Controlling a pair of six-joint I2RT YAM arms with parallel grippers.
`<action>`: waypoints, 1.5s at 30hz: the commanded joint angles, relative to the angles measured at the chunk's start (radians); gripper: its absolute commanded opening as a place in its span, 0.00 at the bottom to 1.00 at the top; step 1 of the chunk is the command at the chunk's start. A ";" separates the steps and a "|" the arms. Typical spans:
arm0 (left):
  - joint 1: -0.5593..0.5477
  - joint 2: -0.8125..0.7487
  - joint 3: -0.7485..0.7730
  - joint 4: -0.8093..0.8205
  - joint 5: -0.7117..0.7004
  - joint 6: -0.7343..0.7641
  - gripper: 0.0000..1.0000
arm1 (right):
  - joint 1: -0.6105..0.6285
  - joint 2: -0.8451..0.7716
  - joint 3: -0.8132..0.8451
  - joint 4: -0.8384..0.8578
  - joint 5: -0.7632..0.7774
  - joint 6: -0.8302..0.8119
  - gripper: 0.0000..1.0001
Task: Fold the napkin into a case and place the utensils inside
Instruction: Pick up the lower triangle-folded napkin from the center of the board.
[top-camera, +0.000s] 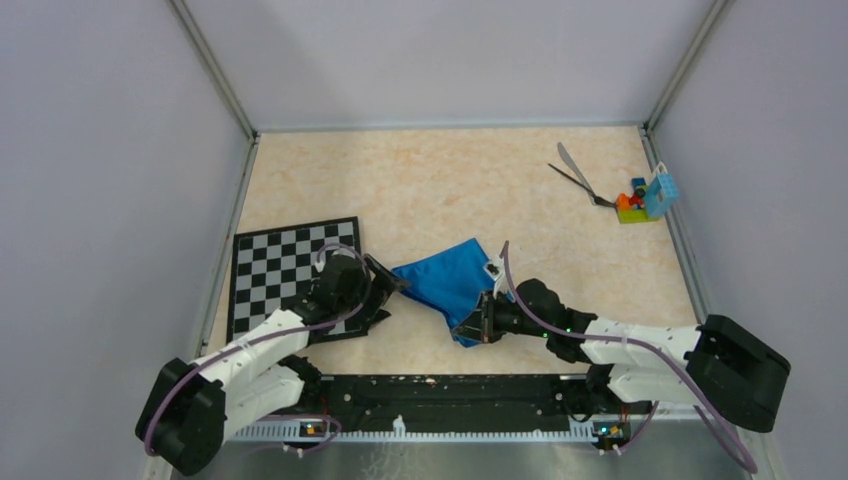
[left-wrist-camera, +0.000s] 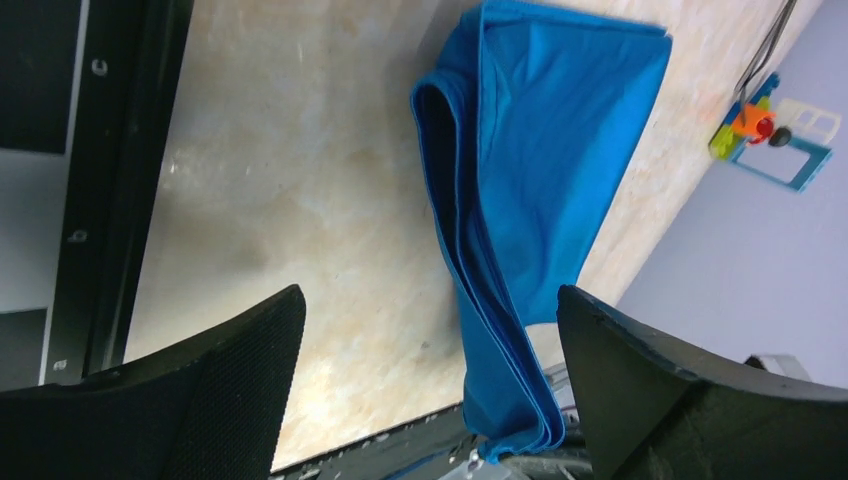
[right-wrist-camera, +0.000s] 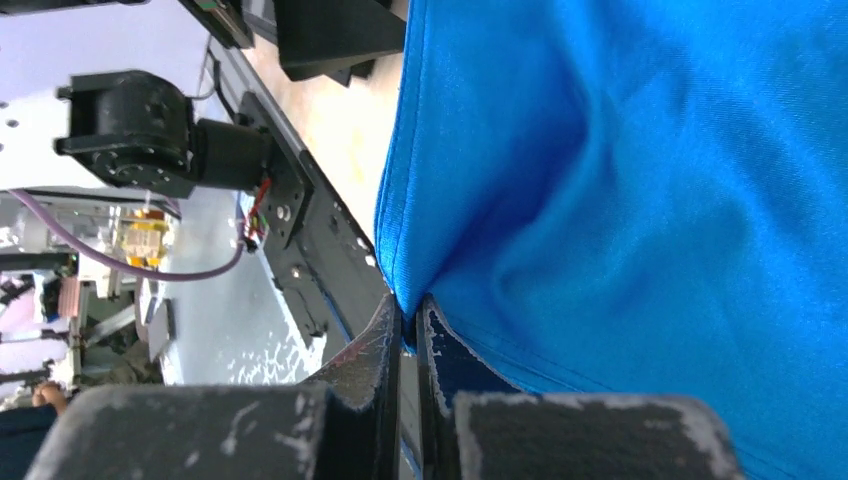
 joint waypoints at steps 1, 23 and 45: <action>0.001 0.033 0.045 0.098 -0.073 -0.023 0.99 | -0.045 -0.067 -0.043 0.106 -0.043 0.031 0.00; -0.006 0.367 0.269 0.110 -0.167 0.145 0.26 | -0.084 -0.106 -0.090 0.102 -0.080 0.027 0.00; -0.329 0.970 1.210 -0.919 -0.654 -0.149 0.00 | -0.201 -0.045 -0.166 -0.040 -0.317 -0.027 0.00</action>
